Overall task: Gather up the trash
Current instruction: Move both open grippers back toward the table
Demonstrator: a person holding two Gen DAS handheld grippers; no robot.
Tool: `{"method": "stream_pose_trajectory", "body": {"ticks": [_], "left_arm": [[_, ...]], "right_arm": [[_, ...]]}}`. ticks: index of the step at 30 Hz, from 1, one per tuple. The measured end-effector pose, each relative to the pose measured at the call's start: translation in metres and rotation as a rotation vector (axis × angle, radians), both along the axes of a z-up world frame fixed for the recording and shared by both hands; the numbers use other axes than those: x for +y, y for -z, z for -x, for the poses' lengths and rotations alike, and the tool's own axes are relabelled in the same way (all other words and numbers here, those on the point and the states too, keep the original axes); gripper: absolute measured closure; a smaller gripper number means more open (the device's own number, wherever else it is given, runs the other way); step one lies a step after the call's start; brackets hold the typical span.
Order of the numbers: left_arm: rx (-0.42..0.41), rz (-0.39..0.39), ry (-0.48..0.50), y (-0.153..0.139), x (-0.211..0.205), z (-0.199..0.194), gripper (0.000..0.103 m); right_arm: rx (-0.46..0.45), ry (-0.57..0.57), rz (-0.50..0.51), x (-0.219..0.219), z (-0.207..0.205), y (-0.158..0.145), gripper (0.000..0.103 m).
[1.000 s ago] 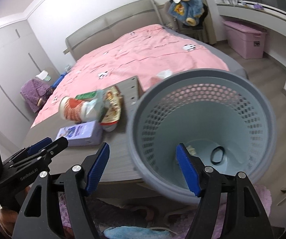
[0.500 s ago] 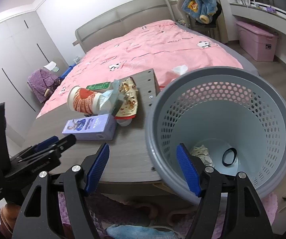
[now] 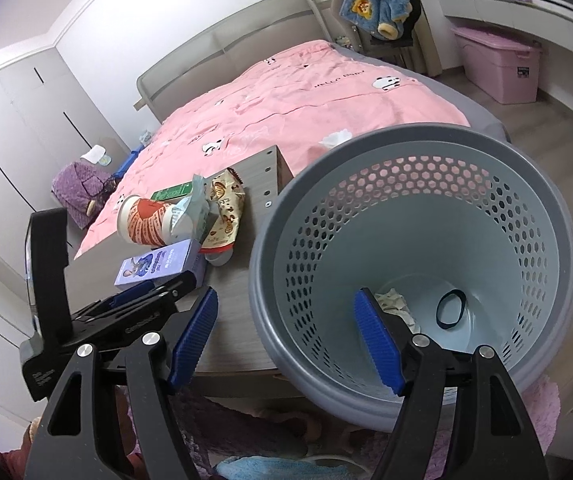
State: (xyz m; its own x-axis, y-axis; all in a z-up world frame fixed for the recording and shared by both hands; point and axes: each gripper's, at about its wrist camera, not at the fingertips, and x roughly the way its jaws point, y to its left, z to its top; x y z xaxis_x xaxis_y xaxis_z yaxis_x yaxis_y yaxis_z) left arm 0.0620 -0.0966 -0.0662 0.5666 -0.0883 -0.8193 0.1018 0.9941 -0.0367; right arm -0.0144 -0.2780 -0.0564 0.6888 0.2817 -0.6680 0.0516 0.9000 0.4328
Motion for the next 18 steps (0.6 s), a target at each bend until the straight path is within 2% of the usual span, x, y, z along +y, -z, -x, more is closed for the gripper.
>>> {"method": "stream_pose_trajectory", "body": {"ticks": [11, 18], "left_arm": [[-0.004, -0.008, -0.05, -0.001, 0.006, -0.004, 0.038], [-0.09, -0.035, -0.042, -0.017, -0.002, 0.003, 0.038]], "right_arm": [[0.013, -0.005, -0.014, 0.002, -0.004, 0.001, 0.034], [0.016, -0.014, -0.007, 0.009, -0.008, 0.001, 0.034]]}}
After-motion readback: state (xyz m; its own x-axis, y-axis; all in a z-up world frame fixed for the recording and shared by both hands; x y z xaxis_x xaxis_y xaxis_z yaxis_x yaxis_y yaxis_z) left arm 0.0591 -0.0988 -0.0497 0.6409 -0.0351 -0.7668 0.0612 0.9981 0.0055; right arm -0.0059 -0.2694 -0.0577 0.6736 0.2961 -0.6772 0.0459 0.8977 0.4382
